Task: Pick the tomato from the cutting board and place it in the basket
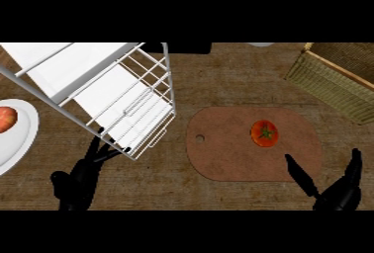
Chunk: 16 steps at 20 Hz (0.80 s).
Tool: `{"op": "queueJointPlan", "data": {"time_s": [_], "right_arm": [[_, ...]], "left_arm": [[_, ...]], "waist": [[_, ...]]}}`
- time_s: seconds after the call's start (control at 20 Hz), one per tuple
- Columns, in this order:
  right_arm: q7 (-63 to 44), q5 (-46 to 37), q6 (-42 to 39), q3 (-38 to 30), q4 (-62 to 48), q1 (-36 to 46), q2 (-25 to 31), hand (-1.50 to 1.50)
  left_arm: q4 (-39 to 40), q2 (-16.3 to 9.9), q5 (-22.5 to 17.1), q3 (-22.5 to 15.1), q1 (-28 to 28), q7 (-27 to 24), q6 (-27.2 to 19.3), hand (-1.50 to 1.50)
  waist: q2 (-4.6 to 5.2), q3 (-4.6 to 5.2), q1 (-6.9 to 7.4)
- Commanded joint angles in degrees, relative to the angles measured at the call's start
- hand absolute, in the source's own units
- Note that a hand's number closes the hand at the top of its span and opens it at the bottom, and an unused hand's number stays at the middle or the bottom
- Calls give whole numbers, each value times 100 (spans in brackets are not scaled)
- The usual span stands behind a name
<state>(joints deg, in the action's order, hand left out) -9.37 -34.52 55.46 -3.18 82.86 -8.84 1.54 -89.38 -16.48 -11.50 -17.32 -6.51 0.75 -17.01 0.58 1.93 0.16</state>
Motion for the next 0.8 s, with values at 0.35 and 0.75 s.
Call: {"op": "queueJointPlan", "data": {"time_s": [0.35, 0.75], "right_arm": [[-2048, -1323, -972, 718, 253, -292, -152, -150], [-3984, -2570, -2058, 778, 754, -51, -153, -150]], "left_arm": [[-417, 183, 49, 194, 645, -354, -124, 0], [-382, 185, 115, 196, 695, -387, -126, 0]], "waist": [[-51, -68, 208], [-83, -84, 176]]}}
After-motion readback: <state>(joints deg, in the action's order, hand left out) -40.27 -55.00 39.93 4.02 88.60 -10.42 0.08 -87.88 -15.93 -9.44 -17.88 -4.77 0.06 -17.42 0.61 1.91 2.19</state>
